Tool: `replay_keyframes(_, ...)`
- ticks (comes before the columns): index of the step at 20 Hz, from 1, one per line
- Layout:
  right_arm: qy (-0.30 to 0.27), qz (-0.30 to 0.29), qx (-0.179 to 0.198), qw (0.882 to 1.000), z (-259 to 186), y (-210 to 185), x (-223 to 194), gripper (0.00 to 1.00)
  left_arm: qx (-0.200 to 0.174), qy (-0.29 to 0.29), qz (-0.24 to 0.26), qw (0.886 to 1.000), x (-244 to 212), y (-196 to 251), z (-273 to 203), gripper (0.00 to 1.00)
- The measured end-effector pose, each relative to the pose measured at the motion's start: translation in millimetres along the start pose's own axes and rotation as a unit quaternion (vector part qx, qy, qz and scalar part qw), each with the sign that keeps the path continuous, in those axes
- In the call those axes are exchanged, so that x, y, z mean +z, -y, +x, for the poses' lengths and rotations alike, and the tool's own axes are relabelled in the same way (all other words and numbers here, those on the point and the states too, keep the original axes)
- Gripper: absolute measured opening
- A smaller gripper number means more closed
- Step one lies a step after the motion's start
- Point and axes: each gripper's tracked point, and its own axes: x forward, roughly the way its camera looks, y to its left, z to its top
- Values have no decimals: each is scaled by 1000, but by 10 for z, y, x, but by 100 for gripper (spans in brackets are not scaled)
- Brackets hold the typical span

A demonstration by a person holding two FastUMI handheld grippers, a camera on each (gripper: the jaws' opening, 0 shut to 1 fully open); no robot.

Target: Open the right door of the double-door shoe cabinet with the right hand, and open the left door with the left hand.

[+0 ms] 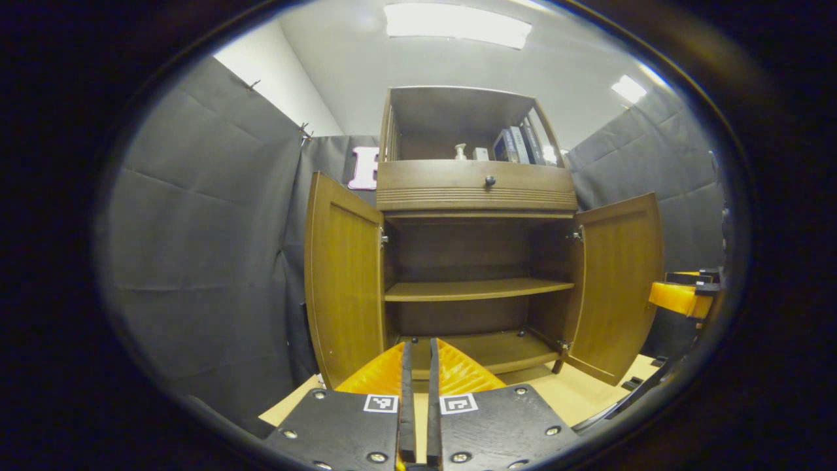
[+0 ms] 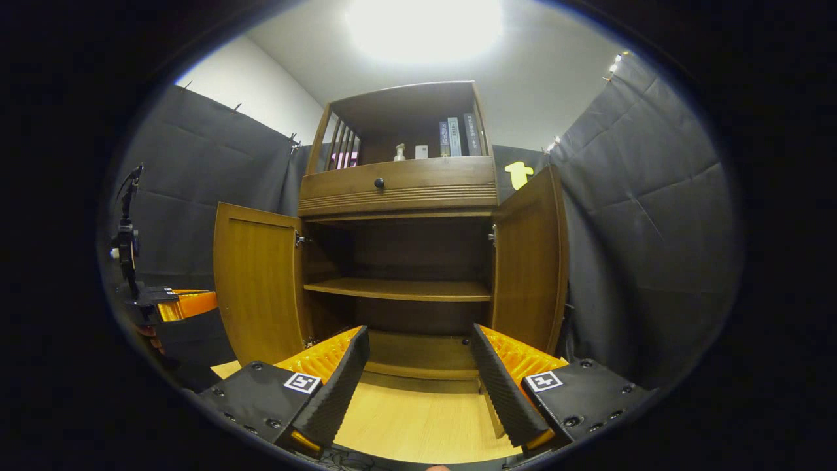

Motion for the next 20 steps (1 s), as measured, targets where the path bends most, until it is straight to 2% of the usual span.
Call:
replay_keyframes(1,-2,1,-1,1000,-22,26,-10,93,4,-1,-1,1000,-5,19,1,9)
replay_keyframes(2,-2,2,-2,1000,-34,55,-17,98,9,-2,-2,1000,-9,13,-4,9)
replay_keyframes(3,-2,3,-3,1000,-45,77,-18,98,17,-1,-2,1000,-8,-7,-4,9)
replay_keyframes(4,-2,4,-3,1000,-49,97,-20,93,23,-1,-1,1000,-3,-20,-19,8)
replay_keyframes(8,-2,3,-4,1000,-19,130,-14,93,28,0,0,1000,9,-32,-13,9)
replay_keyframes(10,-2,4,-3,1000,-5,126,-13,93,28,-1,4,1000,4,-47,20,27)
replay_keyframes(11,-2,4,-2,1000,16,120,-9,98,30,1,7,1000,18,-61,27,36)
replay_keyframes(13,0,2,-2,1000,27,121,-8,98,30,4,11,999,38,-80,46,36)
replay_keyframes(16,0,2,-1,1000,54,112,0,98,30,10,13,999,52,-78,57,84)
replay_keyframes(20,2,3,-4,1000,53,127,19,98,36,14,14,999,75,-101,61,91)
